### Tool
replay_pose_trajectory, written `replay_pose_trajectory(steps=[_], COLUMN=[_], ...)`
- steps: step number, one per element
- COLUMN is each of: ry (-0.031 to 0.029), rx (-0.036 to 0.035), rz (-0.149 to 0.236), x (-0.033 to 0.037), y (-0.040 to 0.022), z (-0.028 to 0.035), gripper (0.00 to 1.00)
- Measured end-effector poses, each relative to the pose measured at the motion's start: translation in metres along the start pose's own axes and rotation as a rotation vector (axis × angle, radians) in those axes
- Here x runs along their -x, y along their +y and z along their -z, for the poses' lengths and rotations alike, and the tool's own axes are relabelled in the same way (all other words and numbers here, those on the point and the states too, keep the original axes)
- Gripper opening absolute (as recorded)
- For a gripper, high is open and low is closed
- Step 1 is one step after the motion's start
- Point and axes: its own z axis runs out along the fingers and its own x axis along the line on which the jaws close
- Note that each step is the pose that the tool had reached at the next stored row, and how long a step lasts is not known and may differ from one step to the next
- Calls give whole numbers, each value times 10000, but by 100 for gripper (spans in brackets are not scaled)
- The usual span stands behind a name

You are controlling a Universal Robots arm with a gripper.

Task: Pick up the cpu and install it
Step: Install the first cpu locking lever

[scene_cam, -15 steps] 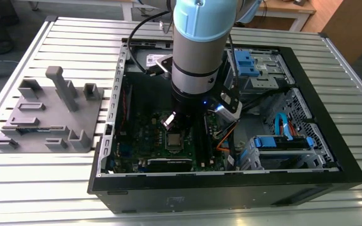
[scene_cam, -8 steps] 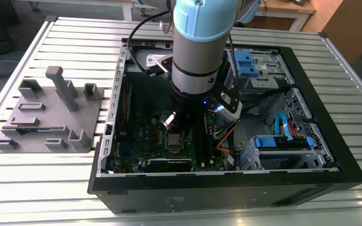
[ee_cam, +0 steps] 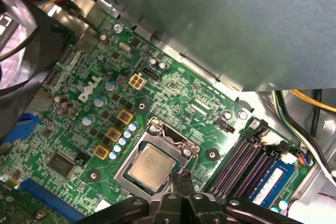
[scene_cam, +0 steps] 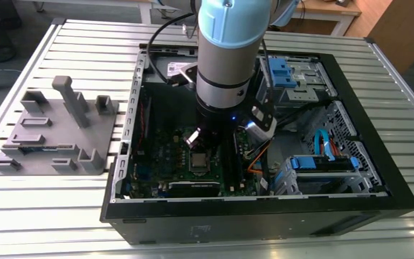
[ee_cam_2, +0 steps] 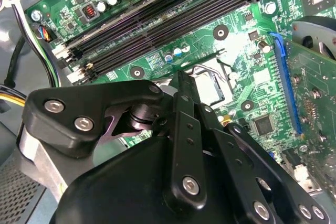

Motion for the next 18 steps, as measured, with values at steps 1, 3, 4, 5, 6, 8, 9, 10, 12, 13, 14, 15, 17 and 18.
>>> replay_pose_trajectory(steps=[1, 3, 4, 5, 6, 8, 9, 10, 12, 13, 14, 15, 17, 18], ry=[1, 3, 4, 3, 3, 5, 5, 6, 8, 8, 9, 9, 10, 10], rx=[0, -2, -2, -1, -1, -2, -1, -2, -3, -3, -3, -3, -3, -3], rz=[-84, -198, -221, -248, -280, -352, -386, -419, -488, -525, -556, -585, -634, -660], x=[0, 0, -1, -1, -1, -3, -4, -5, -7, -8, -9, -9, -9, -8], y=[-1, -1, -1, -4, -8, -15, -19, -23, -31, -35, -40, -44, -54, -56], z=[-1, -1, -1, -3, -4, -4, -5, -5, -6, -6, -7, -7, -8, -9], gripper=[11, 11, 11, 11, 11, 11, 11, 11, 11, 11, 11, 11, 11, 11])
